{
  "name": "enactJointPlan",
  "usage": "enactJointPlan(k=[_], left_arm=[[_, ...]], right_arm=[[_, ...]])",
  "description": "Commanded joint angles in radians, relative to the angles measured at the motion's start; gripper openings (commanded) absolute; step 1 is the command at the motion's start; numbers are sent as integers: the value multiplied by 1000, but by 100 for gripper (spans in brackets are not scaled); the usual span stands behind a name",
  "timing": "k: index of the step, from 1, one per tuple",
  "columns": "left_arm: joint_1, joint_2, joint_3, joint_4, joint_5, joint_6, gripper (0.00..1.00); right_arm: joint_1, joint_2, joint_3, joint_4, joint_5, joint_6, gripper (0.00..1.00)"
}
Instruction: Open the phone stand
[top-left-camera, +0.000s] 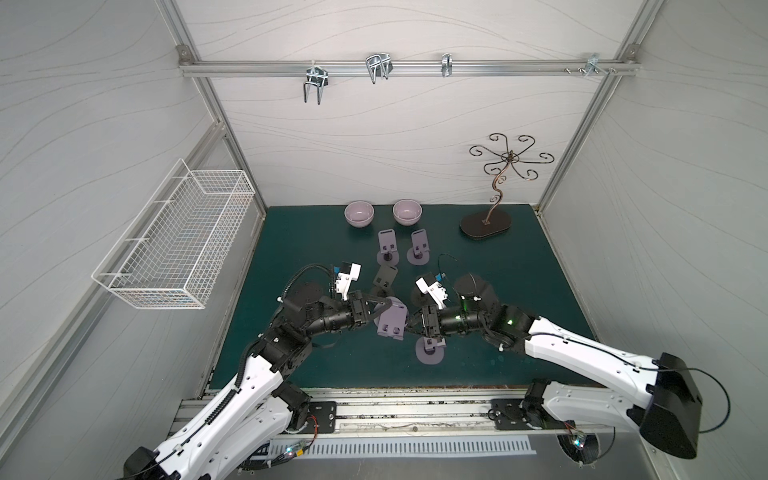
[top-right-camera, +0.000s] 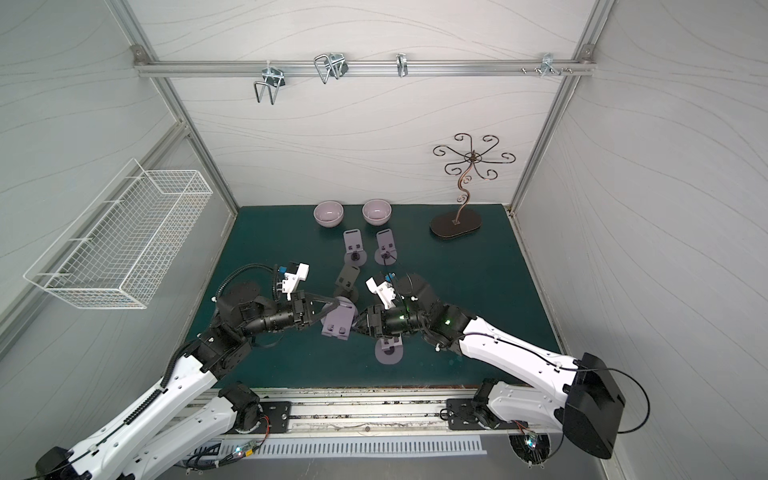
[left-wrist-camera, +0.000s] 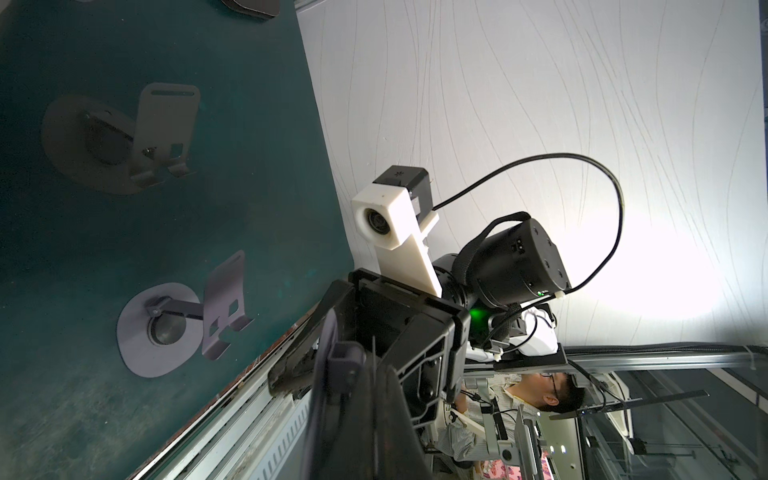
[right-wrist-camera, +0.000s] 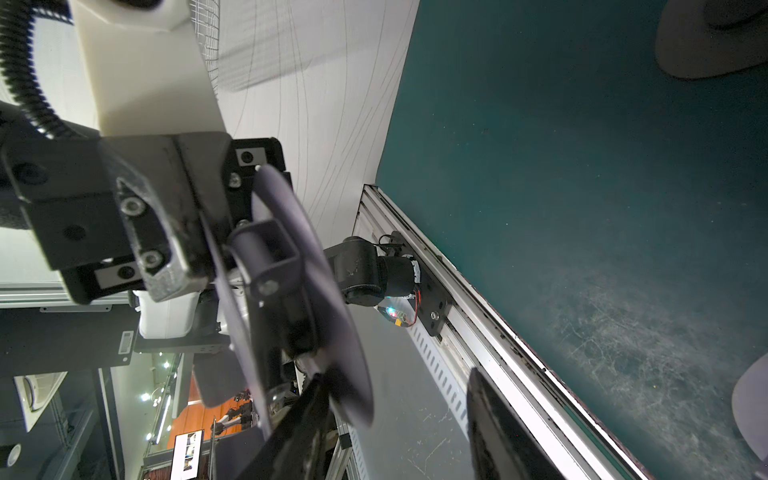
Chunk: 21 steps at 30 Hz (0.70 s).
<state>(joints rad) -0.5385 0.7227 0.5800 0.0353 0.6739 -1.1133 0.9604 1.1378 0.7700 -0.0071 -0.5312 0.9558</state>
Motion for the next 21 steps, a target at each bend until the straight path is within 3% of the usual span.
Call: enactJointPlan(k=[1, 10, 17, 21], left_arm=[[-10, -37, -12, 132, 29, -47, 0], [-10, -25, -43, 193, 10, -59, 0], [-10, -34, -34, 220, -12, -73, 0], [-9, -50, 6, 233, -33, -83, 0]], right_arm=[[8, 33, 2, 153, -29, 55, 41], [8, 37, -18, 232, -65, 90, 0], [8, 10, -32, 164, -58, 73, 0], [6, 2, -40, 31, -20, 61, 0]])
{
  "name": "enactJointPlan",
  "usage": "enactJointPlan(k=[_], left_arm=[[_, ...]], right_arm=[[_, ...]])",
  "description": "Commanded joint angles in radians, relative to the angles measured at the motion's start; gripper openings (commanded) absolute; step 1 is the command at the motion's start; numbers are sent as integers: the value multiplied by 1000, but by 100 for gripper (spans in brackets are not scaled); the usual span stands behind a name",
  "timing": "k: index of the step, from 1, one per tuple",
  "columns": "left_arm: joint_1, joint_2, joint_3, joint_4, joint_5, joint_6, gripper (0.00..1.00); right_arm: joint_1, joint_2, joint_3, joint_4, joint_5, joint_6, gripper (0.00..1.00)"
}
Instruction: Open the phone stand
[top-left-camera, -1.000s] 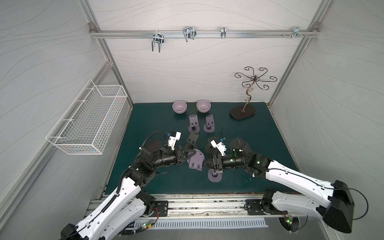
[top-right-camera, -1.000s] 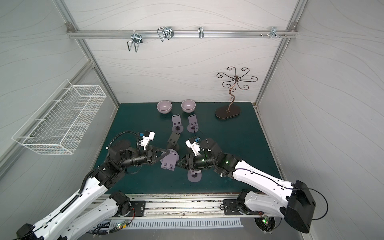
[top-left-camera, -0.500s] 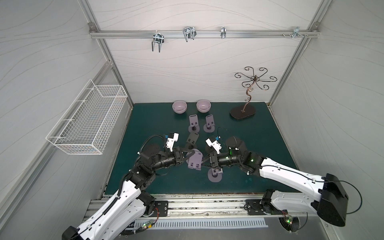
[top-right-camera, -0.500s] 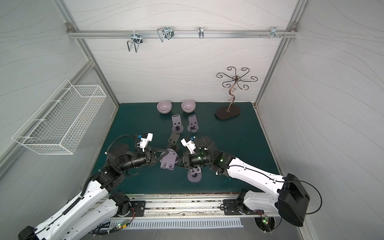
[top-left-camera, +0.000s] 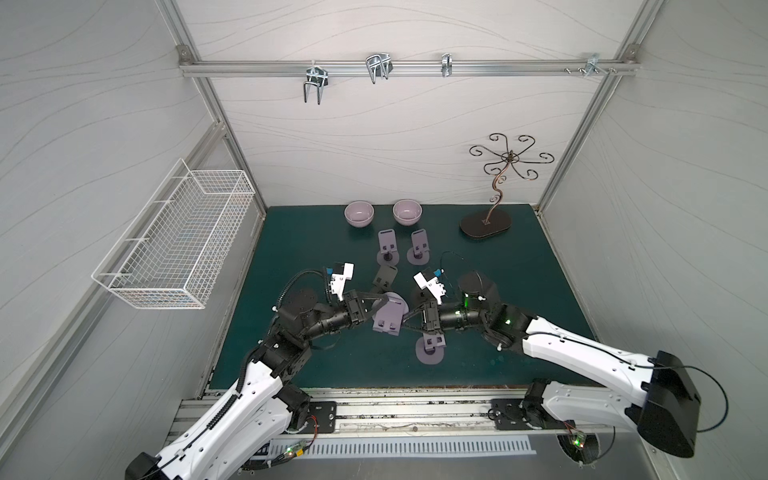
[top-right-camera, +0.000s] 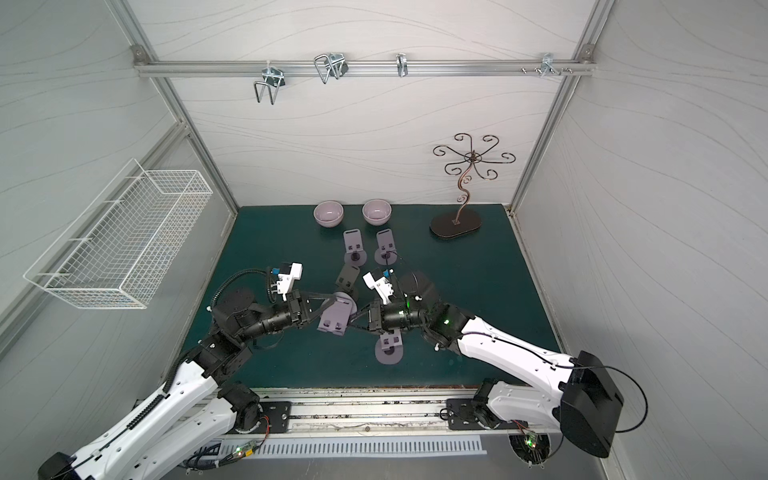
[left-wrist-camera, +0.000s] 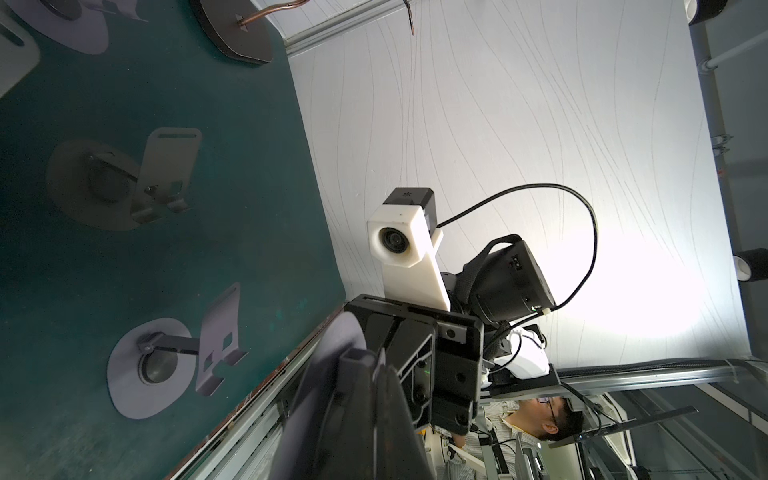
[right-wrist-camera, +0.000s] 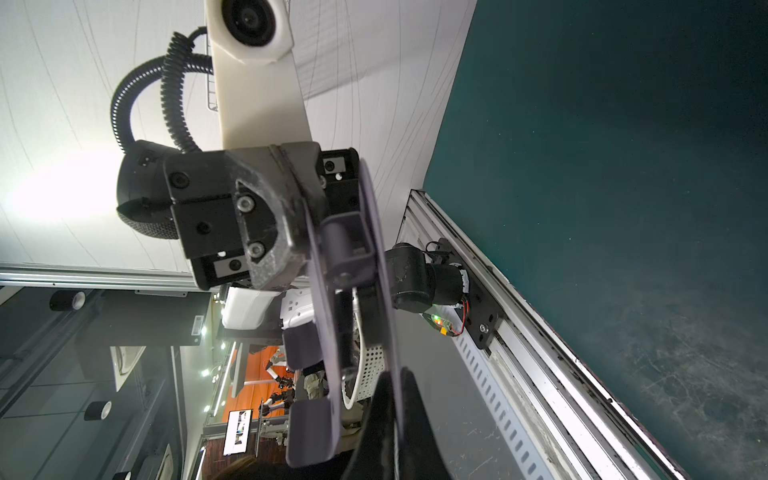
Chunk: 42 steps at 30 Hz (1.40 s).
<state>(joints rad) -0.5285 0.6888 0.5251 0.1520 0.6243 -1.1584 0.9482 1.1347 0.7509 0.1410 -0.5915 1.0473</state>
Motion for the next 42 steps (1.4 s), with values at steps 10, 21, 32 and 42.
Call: enactJointPlan(k=[10, 21, 32, 42], left_arm=[[-19, 41, 257, 217, 20, -102, 0], [5, 89, 452, 205, -1, -106, 0], [15, 26, 443, 162, -132, 73, 0], [15, 66, 424, 223, -80, 326, 0]], right_arm=[[11, 141, -80, -176, -64, 37, 0], [5, 194, -114, -212, -130, 39, 0], [-117, 125, -224, -82, -213, 168, 0], [-183, 119, -237, -13, -305, 223, 0]])
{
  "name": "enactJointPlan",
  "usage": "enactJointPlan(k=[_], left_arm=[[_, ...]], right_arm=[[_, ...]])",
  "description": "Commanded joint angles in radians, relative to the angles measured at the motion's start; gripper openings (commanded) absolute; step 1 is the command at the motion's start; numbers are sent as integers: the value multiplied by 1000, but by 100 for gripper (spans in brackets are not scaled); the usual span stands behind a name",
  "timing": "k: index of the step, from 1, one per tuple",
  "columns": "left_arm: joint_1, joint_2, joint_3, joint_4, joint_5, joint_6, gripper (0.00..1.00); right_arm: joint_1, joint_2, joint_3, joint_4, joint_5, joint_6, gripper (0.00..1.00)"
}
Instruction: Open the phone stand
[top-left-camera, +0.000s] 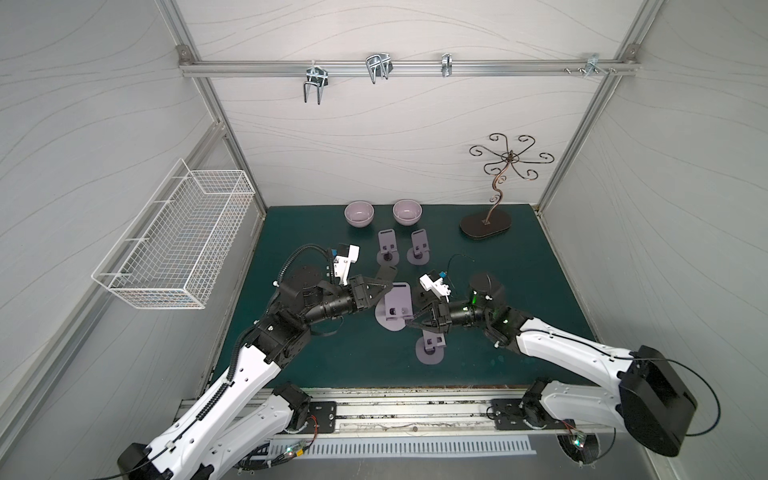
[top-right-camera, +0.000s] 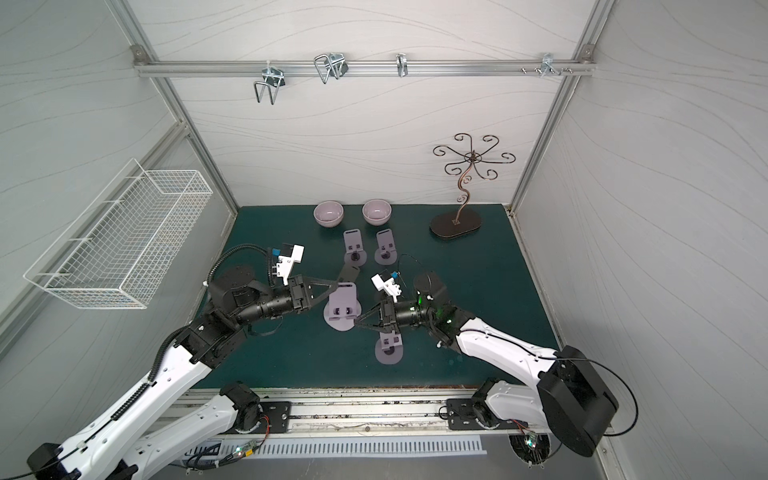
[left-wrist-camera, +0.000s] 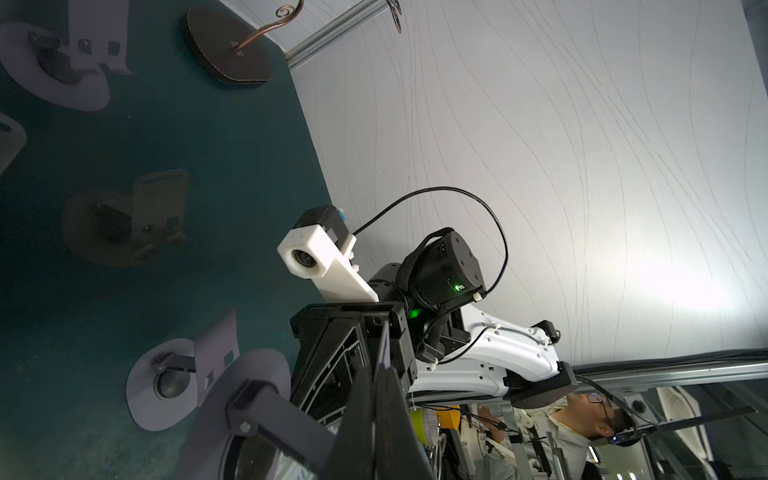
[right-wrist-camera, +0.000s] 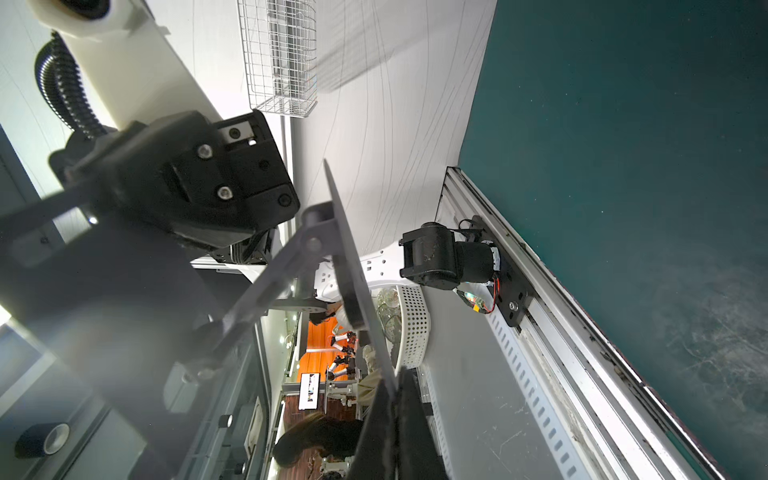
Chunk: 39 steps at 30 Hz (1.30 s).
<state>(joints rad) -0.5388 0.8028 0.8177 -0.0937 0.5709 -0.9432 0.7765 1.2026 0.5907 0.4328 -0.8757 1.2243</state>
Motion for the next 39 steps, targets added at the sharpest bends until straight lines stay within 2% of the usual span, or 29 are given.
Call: enactJointPlan(k=[1, 9, 11, 14, 15, 19, 20, 21, 22, 26, 27, 33, 39], left_arm=[[25, -39, 137, 474, -8, 129, 0], [25, -11, 237, 297, 52, 408, 0], [25, 2, 245, 298, 76, 418, 0], [26, 62, 291, 263, 106, 363, 0], [26, 74, 284, 297, 112, 314, 0], [26, 68, 223, 360, 18, 145, 0], [26, 66, 212, 368, 9, 97, 0], [27, 65, 208, 359, -3, 61, 0], [26, 65, 204, 350, -16, 27, 0], [26, 68, 166, 378, -15, -109, 0], [26, 66, 157, 386, -12, -131, 0], [25, 56, 91, 433, -17, -220, 0], [26, 33, 56, 418, -17, -236, 0]], right_arm=[[-12, 53, -72, -309, -21, 44, 0], [-13, 64, -68, -310, -31, 48, 0], [-13, 67, -67, -301, -32, 53, 0], [-19, 30, -39, -331, -12, 35, 0], [-24, 3, -6, -385, 6, -7, 0], [-49, -117, 206, -732, 120, -262, 0], [-67, -148, 250, -774, 135, -299, 6], [-90, -174, 282, -791, 140, -319, 21], [-108, -193, 299, -791, 140, -327, 32], [-156, -231, 329, -724, 126, -330, 54], [-156, -225, 333, -711, 115, -333, 57], [-141, -164, 294, -553, 56, -276, 61], [-120, -124, 317, -472, 57, -264, 62]])
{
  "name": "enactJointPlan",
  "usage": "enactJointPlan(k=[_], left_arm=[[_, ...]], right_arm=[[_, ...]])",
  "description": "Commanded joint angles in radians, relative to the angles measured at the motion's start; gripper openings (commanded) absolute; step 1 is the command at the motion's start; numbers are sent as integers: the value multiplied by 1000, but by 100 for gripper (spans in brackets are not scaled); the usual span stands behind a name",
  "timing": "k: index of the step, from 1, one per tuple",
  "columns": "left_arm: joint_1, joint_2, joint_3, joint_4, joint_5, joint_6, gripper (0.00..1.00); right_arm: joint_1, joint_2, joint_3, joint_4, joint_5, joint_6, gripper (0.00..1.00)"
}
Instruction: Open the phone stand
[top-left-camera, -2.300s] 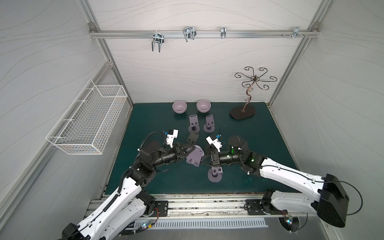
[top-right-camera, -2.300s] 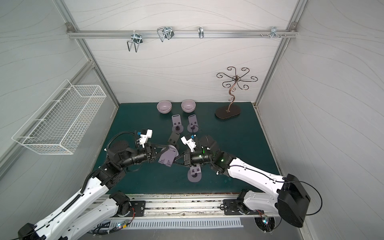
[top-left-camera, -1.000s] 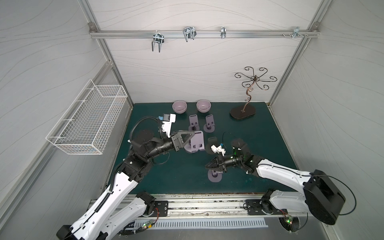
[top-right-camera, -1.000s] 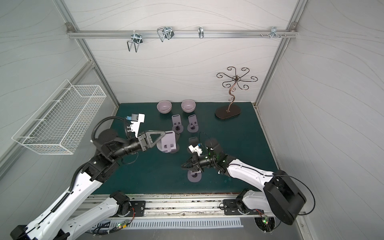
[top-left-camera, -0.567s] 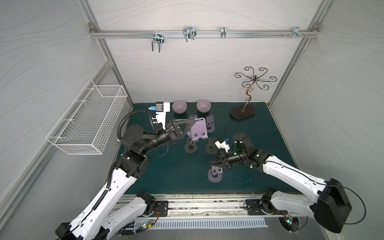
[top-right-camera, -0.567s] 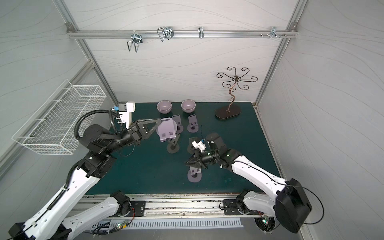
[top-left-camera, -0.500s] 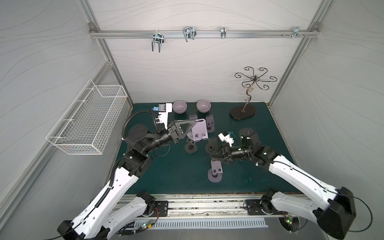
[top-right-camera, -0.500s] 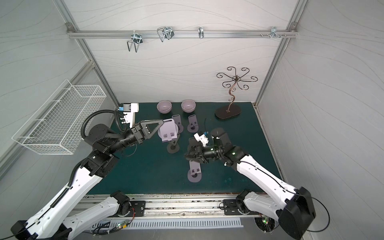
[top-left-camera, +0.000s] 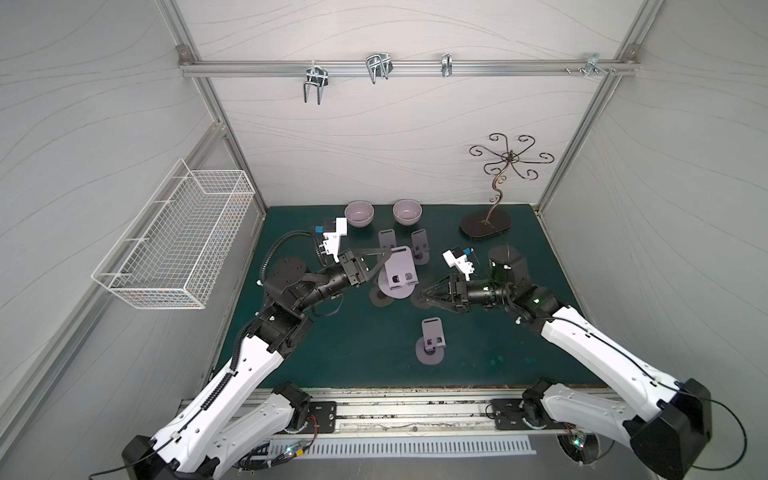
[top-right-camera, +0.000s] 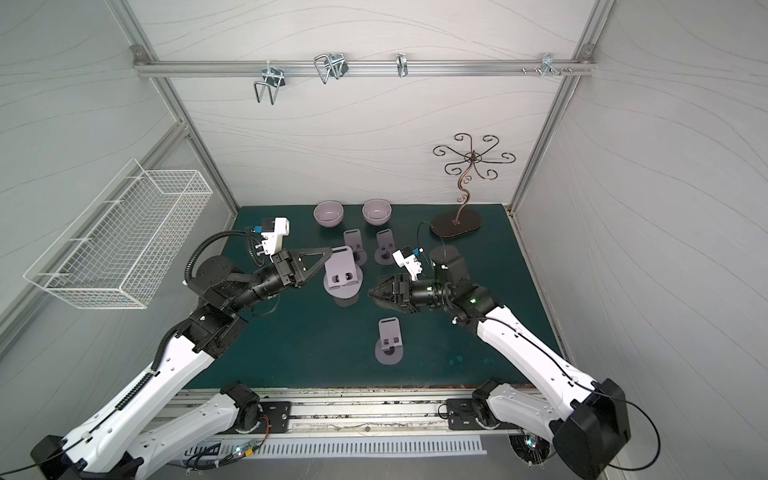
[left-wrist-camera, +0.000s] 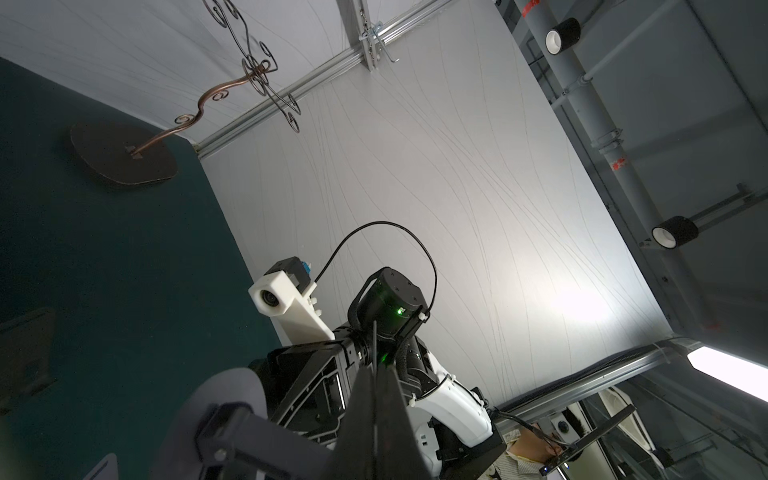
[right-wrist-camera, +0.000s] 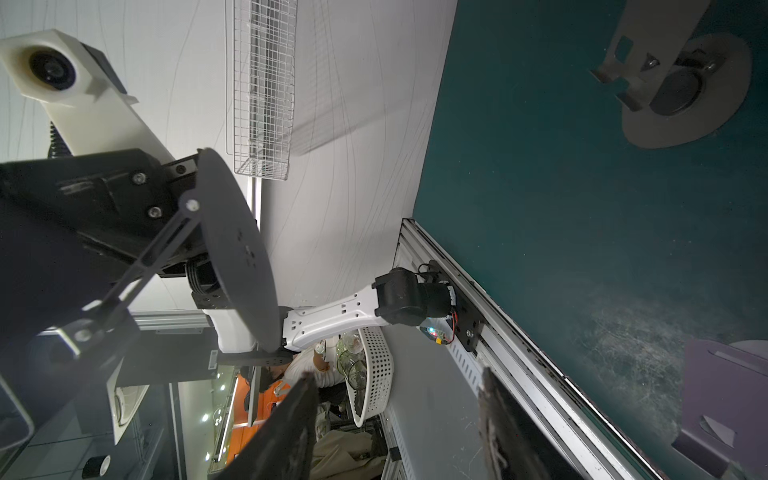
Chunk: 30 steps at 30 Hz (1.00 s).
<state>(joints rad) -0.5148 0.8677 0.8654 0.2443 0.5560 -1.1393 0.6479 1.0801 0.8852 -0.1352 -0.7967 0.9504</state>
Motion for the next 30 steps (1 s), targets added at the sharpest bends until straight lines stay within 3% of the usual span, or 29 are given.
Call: enactJointPlan(k=[1, 17, 21, 30], left_arm=[[1, -36, 4, 74, -2, -39, 0], [-1, -50, -64, 97, 2, -59, 0], [-1, -37, -79, 139, 26, -91, 0], [-1, -46, -95, 163, 37, -103, 0]], right_arm=[[11, 2, 26, 114, -27, 16, 61], [112, 87, 73, 164, -11, -10, 53], [114, 115, 72, 208, -19, 10, 41], [121, 145, 64, 267, -39, 50, 0]])
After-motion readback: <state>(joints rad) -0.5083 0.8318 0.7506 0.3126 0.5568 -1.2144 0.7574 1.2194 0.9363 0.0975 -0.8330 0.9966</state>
